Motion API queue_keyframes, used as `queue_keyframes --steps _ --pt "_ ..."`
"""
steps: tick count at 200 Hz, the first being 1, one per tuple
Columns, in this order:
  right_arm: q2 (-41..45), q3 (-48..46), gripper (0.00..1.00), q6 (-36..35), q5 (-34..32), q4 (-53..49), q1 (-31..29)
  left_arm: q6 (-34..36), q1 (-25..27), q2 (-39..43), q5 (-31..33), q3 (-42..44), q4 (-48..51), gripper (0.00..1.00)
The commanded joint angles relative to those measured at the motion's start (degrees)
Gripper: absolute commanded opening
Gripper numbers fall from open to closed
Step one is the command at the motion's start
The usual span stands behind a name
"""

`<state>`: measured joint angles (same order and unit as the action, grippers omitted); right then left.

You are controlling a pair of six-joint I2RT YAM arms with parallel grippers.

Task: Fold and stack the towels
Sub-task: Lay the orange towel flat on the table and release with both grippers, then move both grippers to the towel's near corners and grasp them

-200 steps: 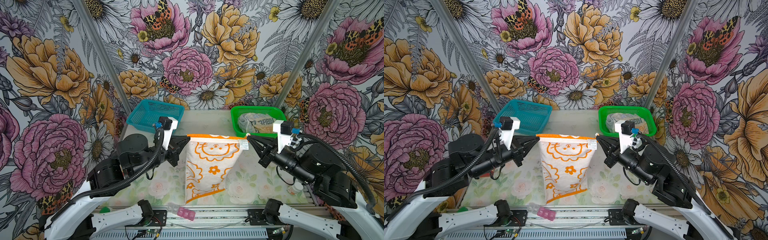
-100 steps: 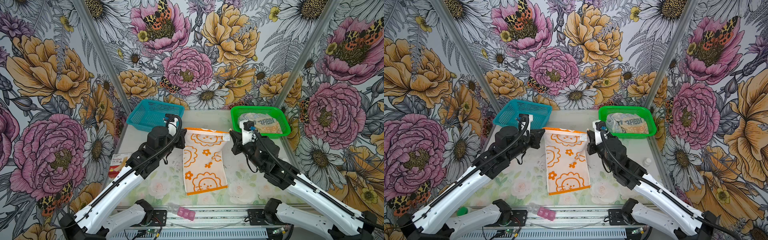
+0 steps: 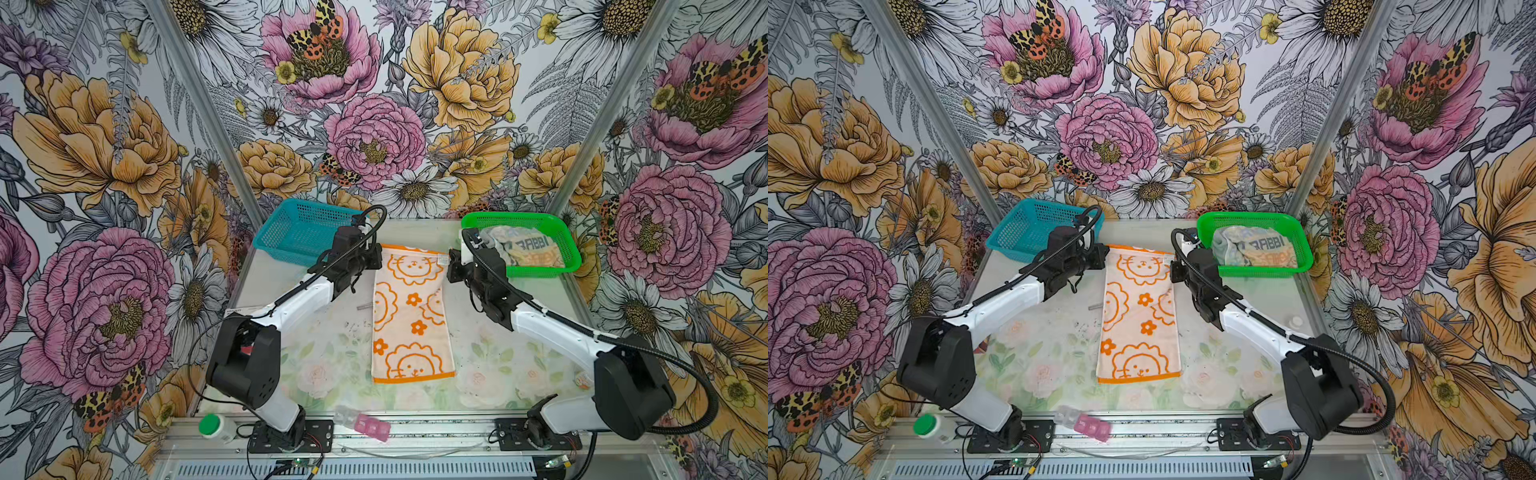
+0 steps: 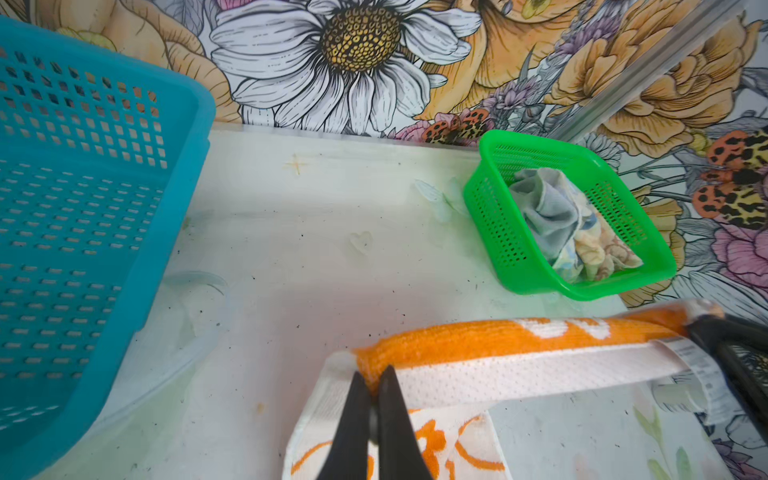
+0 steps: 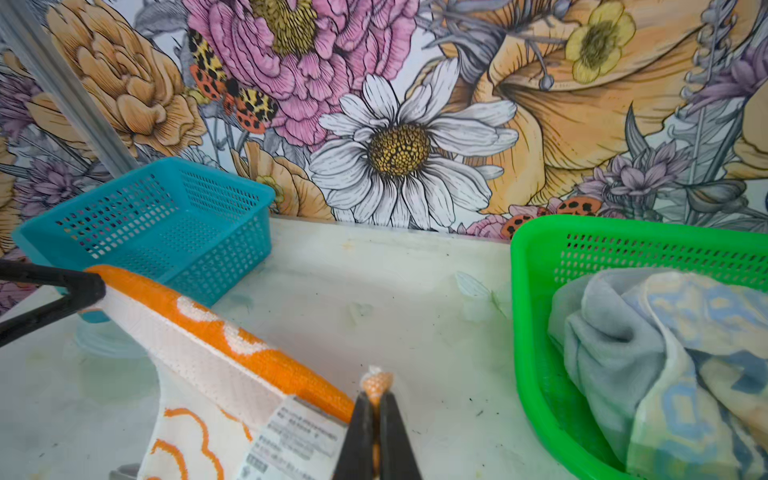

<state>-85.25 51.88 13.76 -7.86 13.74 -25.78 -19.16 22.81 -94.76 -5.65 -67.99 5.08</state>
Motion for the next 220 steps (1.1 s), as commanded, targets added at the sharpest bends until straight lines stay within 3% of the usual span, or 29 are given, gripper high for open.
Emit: queue_keyframes --steps 1,25,40,56,75,93,108,127,158,188,206,220 --pt "-6.94 6.33 0.0 2.51 0.5 3.64 4.64 -0.73 -4.26 -6.14 7.03 -5.79 -1.22 0.0" --pt "-17.17 15.12 0.0 4.27 6.22 2.56 6.94 -0.02 -5.42 -15.91 7.94 -13.6 -0.61 0.0" --pt "-23.55 21.43 0.01 5.1 8.71 0.58 8.04 -0.02 -6.34 -21.98 7.39 -20.01 1.87 0.07" --pt "-29.82 28.74 0.17 5.57 11.57 -1.28 9.09 -0.5 -7.25 -27.85 5.88 -27.03 3.02 0.16" --pt "-36.4 37.33 0.28 5.84 16.71 -2.59 10.25 -0.3 -7.77 -32.13 4.57 -33.36 1.67 0.23" --pt "-38.05 43.05 0.49 6.62 20.86 -5.72 10.7 0.69 -7.78 -32.29 2.44 -37.52 1.24 0.5" --pt "-34.42 41.78 0.6 6.81 22.11 -6.36 10.41 2.1 -7.01 -29.23 2.25 -37.12 2.21 0.67" --pt "-26.06 34.92 0.63 6.75 21.34 -6.52 9.14 4.33 -5.16 -21.38 3.52 -30.82 3.29 0.7" --pt "-10.46 24.75 0.63 7.07 18.25 -16.96 5.54 4.38 -1.99 -4.01 5.13 -14.49 6.48 0.7" --pt "4.4 11.89 0.63 11.82 16.24 -28.82 1.54 4.02 4.71 10.11 11.82 -1.7 19.22 0.67" --pt "12.95 1.81 0.63 15.4 14.49 -34.3 -1.62 -0.1 9.79 18.28 18.84 4.77 29.33 0.61" --pt "18.45 -4.52 0.63 18.19 11.43 -39.06 -4.72 -5.14 11.8 24.28 16.07 10.97 33.3 0.54"
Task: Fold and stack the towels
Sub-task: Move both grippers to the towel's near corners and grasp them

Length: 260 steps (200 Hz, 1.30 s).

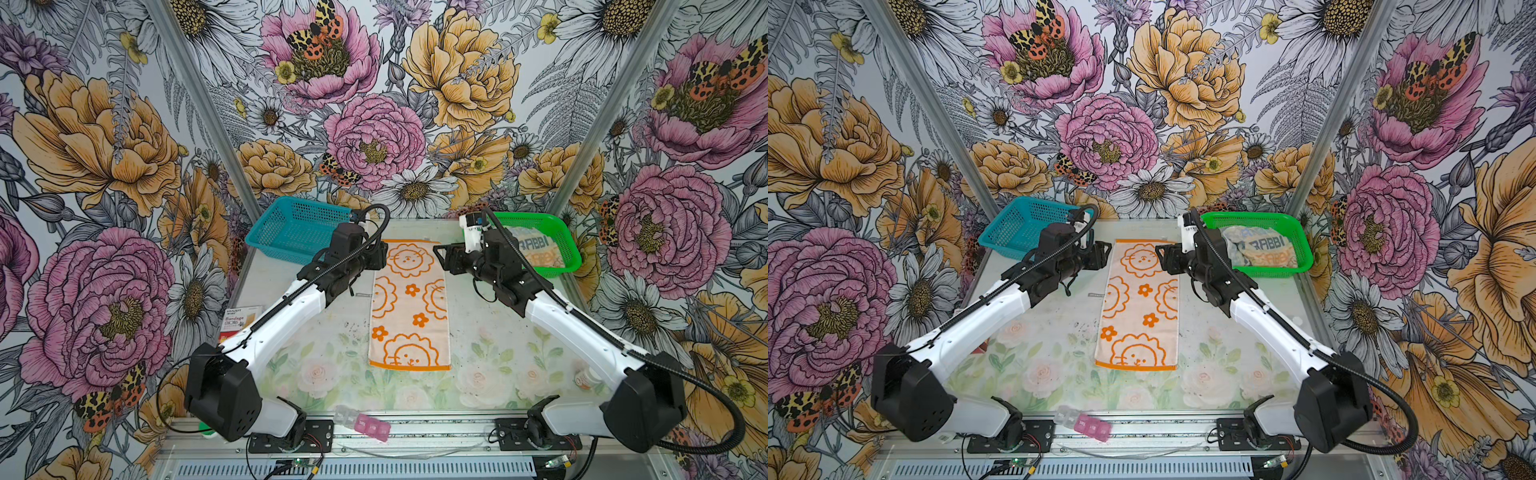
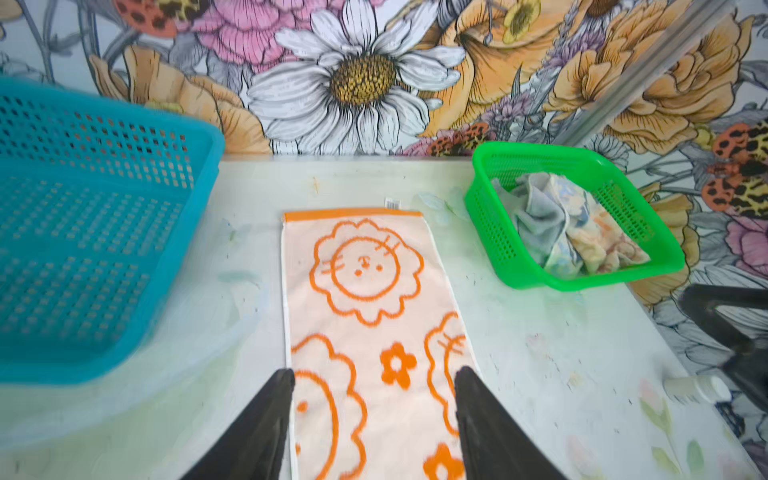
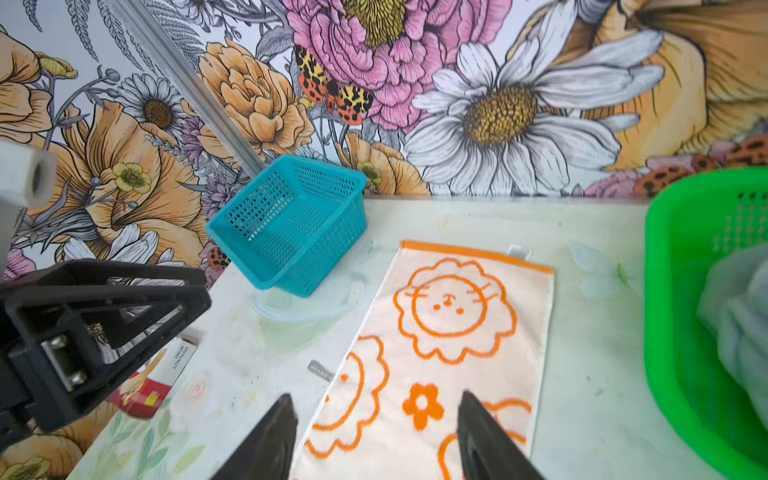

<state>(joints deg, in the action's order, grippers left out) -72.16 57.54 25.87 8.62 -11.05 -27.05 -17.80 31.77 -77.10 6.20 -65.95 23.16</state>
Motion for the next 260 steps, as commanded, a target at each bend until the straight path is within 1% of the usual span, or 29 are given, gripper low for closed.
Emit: queue_keyframes --steps 1,17,34,46,61,75,82,104,112,126,141,186,222,251,260 --pt "5.58 -10.39 0.63 6.32 -5.12 -14.53 -3.67 -6.83 2.94 7.01 3.76 9.59 15.41 0.54" --pt "10.38 -17.15 0.62 10.32 -4.81 -16.97 -6.79 -11.98 4.59 12.56 -0.79 17.28 17.45 0.51" --pt "13.13 -21.91 0.62 14.09 -4.82 -18.79 -10.39 -16.43 6.77 16.22 -4.43 24.11 17.7 0.46" --pt "14.5 -24.16 0.62 16.35 -5.1 -19.83 -12.84 -18.72 8.49 17.17 -6.01 27.6 17.53 0.44" --pt "15.63 -26.64 0.62 19.01 -5.07 -19.8 -15.11 -19.87 9.82 16.83 -8.25 30.65 16.42 0.43" --pt "15.62 -27.71 0.62 20.28 -5.04 -19.8 -16.78 -21.2 10.27 16.81 -11.18 33.08 12.86 0.41" --pt "15.21 -28.08 0.62 20.62 -4.55 -19.8 -17.3 -21.96 10.42 16.91 -11.66 34.12 11.38 0.41" --pt "12.72 -28.4 0.63 21.42 -4.28 -19.47 -18.07 -22.78 10.43 16.55 -10.86 35.42 10.03 0.4" --pt "11.56 -28.24 0.63 21.52 -4.4 -19.36 -19.88 -22.85 10.35 16.18 -11.57 35.94 8.92 0.4" --pt "9.55 -27.93 0.63 21.58 -4.4 -19.36 -20.57 -23.06 10.37 14.95 -13.03 36.37 6.91 0.4" --pt "8.34 -28.01 0.63 21.94 -4.62 -19.08 -21.16 -22.99 10.52 13.33 -13.14 36.33 5.77 0.39" --pt "6.89 -29.37 0.64 22.77 -4.41 -16.66 -21.34 -23.03 10.62 9.6 -13.67 36.42 3.18 0.36" --pt "4.2 -29.78 0.64 22.91 -3.92 -13.61 -21.29 -23.42 10.75 8.99 -13.11 37.29 2.73 0.35" --pt "1.61 -29.69 0.61 22.92 -3.77 -10.75 -21.34 -23.51 10.64 8.1 -13.47 37.74 1.17 0.29" --pt "0.98 -29.68 0.59 22.96 -3.7 -10.18 -21.31 -23.51 10.63 7.53 -13.74 37.75 0.43 0.25"
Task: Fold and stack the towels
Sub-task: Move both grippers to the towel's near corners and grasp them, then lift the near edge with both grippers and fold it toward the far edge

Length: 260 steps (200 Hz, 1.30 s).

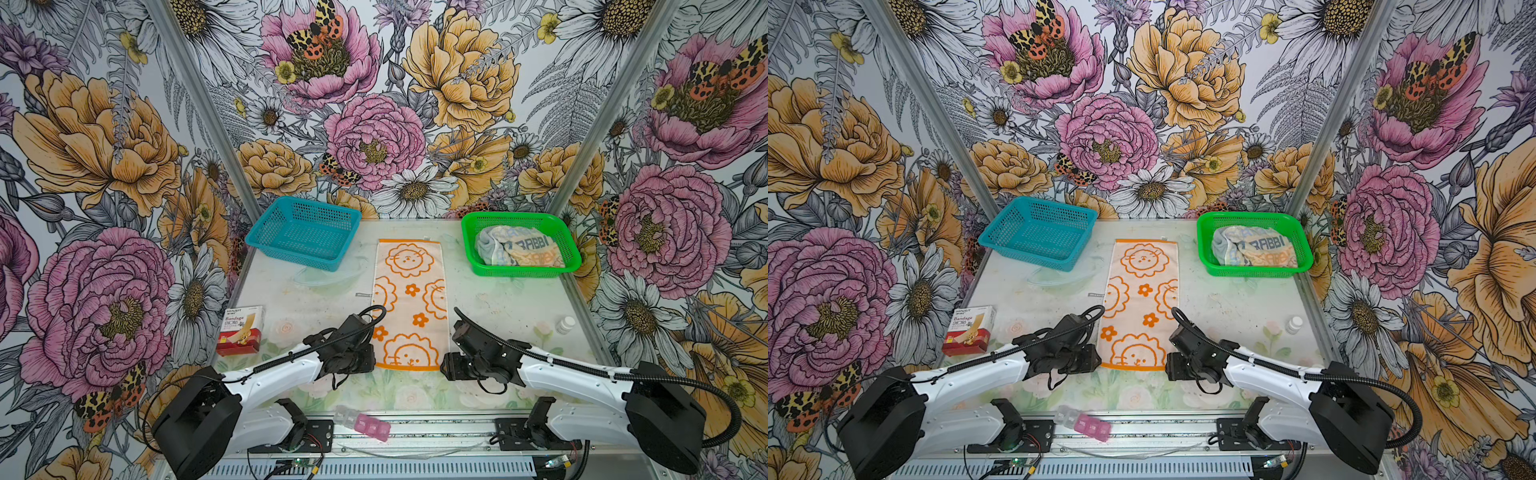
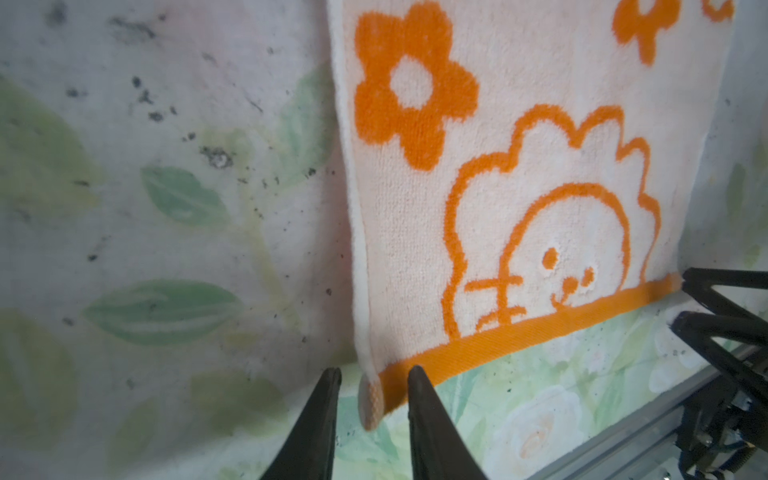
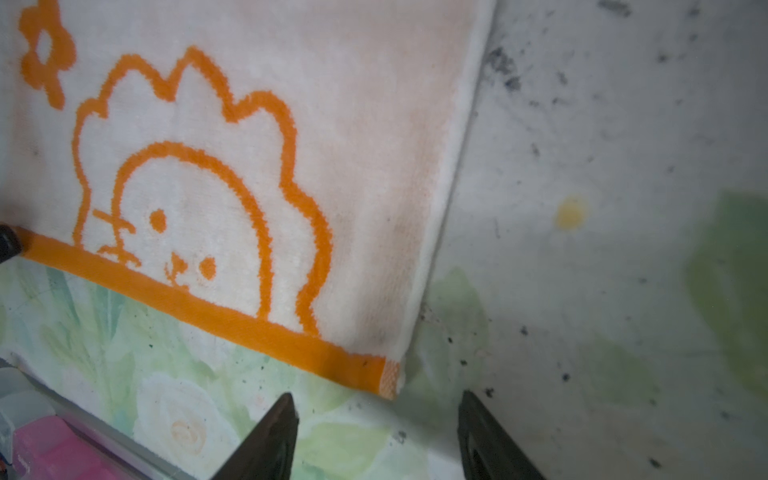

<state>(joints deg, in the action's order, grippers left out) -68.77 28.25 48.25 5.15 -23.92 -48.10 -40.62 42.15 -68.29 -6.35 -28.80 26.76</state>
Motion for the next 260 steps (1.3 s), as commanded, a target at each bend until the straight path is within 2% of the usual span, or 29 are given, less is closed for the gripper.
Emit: queue_keyframes --steps 1,38,78,107,130,152,245,260 --pt "-2.5 -0.39 0.59 0.6 -0.23 2.72 -0.26 -0.69 0.23 -1.34 -1.29 0.59 -3.28 0.24" --pt "-4.26 -0.63 0.52 0.83 1.09 3.91 -0.26 -0.85 0.21 -3.1 -1.83 0.41 -5.12 0.12" --pt "-3.75 -1.0 0.36 1.18 1.02 3.93 -0.24 -0.93 0.22 -2.66 -1.6 0.74 -5.16 0.0" --pt "-3.89 -1.31 0.24 1.23 1.09 3.95 -0.24 -1.04 0.37 -2.53 -1.41 1.02 -5.17 0.0" --pt "-3.59 -1.56 0.06 1.32 0.88 3.88 -0.21 -1.08 0.31 -2.31 -1.57 0.98 -5.15 0.0" --pt "-2.63 -1.69 0.0 1.33 0.87 3.8 -0.18 -1.27 0.45 -1.71 -1.88 1.2 -5.12 0.0" --pt "6.58 -5.29 0.0 1.23 4.94 1.71 -0.24 -5.16 5.05 8.26 3.42 2.63 3.02 0.0" --pt "6.73 -6.13 0.09 1.41 4.72 1.48 -0.25 -5.25 4.83 8.75 4.0 3.17 3.85 0.0"
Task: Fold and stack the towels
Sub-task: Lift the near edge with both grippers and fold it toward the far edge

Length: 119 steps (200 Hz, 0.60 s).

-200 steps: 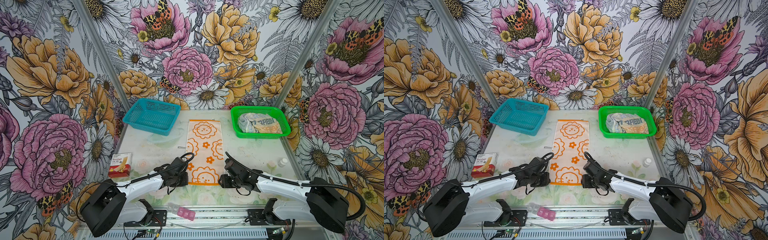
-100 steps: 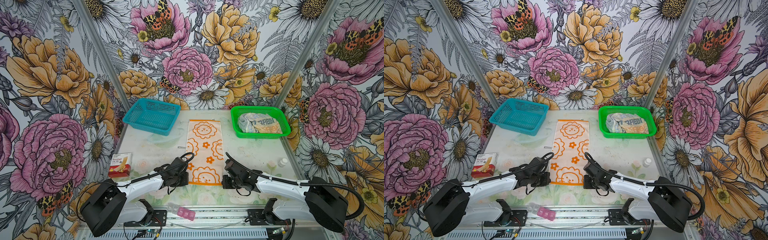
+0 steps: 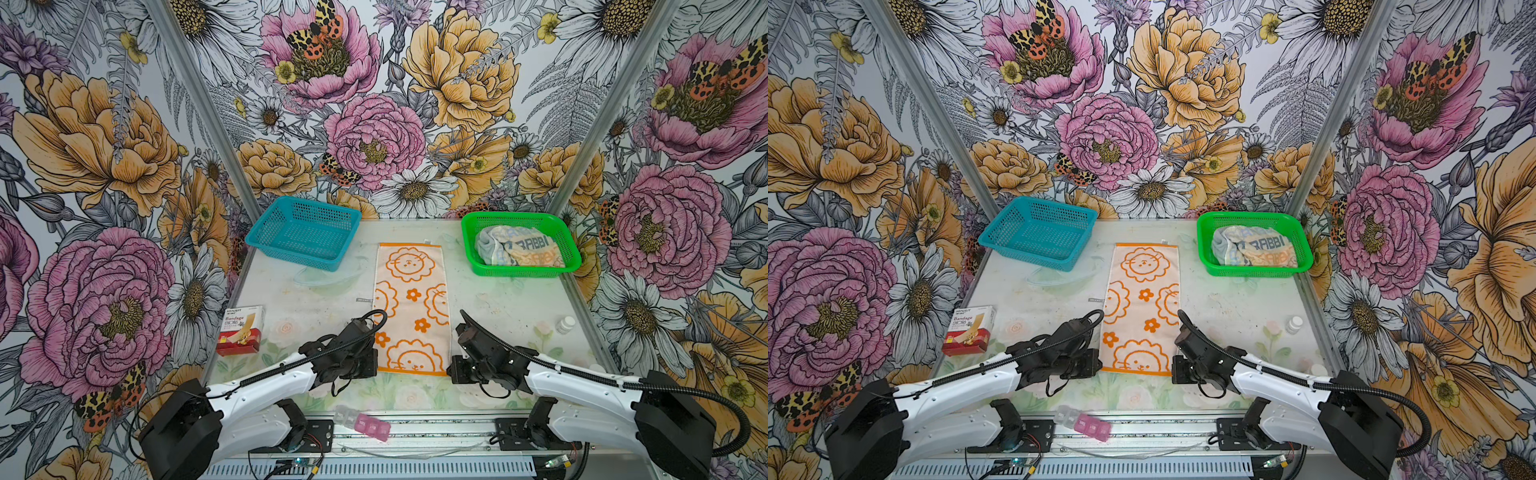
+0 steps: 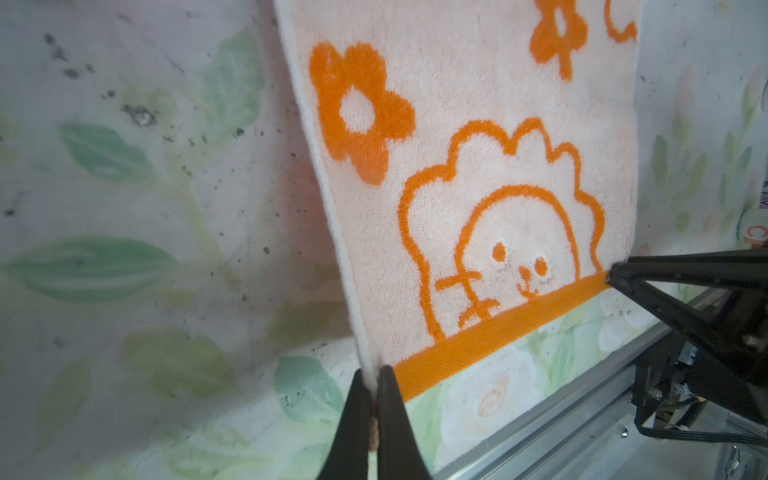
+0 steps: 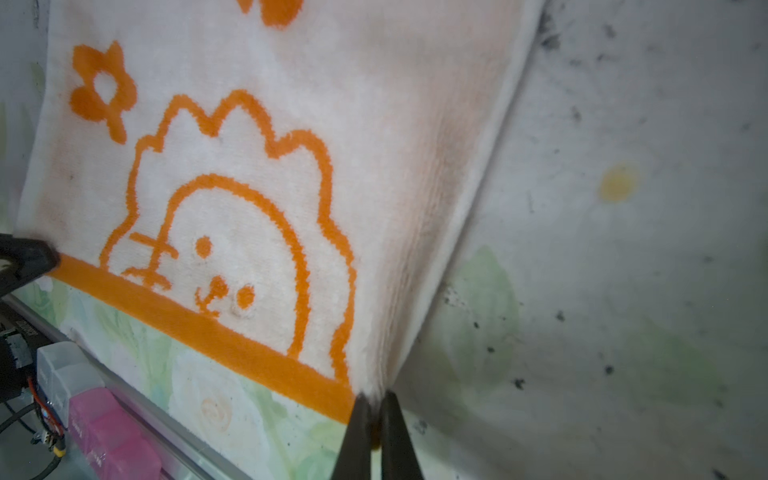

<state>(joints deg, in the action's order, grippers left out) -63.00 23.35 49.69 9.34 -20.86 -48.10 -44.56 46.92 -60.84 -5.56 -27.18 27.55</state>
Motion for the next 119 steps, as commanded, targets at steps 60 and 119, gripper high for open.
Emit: queue_keyframes --steps 60,119 --pt "-0.85 -2.02 0.25 0.14 1.42 -1.77 -0.33 -1.58 1.13 -2.18 4.28 1.78 3.0 0.0" --pt "-3.96 -1.55 0.27 0.15 2.69 -1.63 -1.1 -1.94 1.84 -2.39 4.79 1.84 2.97 0.0"
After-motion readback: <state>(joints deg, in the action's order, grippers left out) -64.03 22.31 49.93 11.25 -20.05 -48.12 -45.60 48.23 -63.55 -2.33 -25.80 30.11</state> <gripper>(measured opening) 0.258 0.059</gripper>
